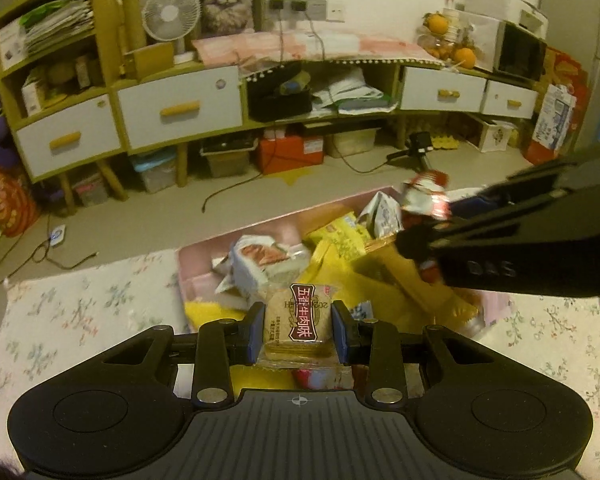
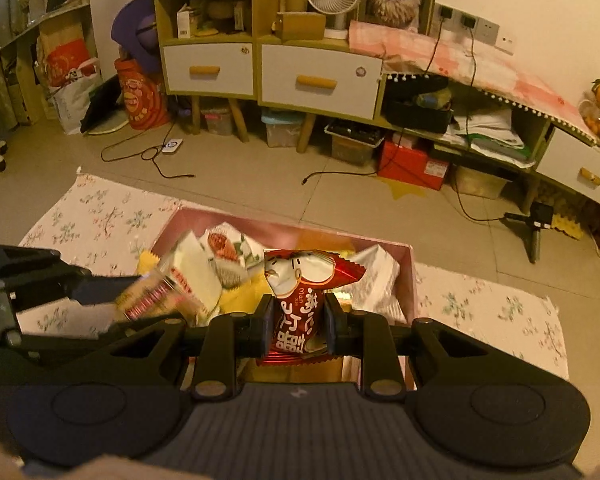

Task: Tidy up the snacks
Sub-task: 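Carry the red candy pack and cake pack into the pink box and open both tools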

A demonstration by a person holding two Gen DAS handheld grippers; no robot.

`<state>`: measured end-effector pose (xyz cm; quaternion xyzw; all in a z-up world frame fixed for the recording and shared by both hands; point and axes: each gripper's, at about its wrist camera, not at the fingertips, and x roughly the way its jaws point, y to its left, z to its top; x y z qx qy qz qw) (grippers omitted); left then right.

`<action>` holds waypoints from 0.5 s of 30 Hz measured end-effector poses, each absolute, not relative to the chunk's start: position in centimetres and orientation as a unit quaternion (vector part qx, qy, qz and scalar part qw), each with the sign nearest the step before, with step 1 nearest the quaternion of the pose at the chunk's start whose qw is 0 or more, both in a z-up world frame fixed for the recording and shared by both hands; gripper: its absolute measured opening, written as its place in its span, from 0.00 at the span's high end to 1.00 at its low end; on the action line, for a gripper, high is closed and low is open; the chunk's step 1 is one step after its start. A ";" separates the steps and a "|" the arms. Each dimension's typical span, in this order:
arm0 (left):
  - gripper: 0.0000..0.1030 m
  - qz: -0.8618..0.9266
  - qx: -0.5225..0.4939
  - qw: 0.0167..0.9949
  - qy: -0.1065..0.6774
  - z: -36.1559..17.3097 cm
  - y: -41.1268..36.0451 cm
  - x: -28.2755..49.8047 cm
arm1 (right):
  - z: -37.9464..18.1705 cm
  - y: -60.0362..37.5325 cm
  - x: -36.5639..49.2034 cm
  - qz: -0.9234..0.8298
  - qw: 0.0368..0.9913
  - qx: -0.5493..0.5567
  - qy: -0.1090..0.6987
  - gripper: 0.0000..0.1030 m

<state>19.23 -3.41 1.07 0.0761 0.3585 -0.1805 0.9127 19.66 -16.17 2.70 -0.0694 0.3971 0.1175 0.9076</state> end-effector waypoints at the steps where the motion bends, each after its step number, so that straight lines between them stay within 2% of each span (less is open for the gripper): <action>1: 0.69 -0.186 0.078 0.912 0.357 0.9 -3.6 19.5 | 2.6 -16.1 20.1 0.117 0.907 -0.068 0.399 0.78; 15: 0.69 -0.213 0.085 0.903 0.364 -1.9 -4.4 22.6 | 0.6 -15.3 23.6 0.121 0.900 -0.042 0.415 0.78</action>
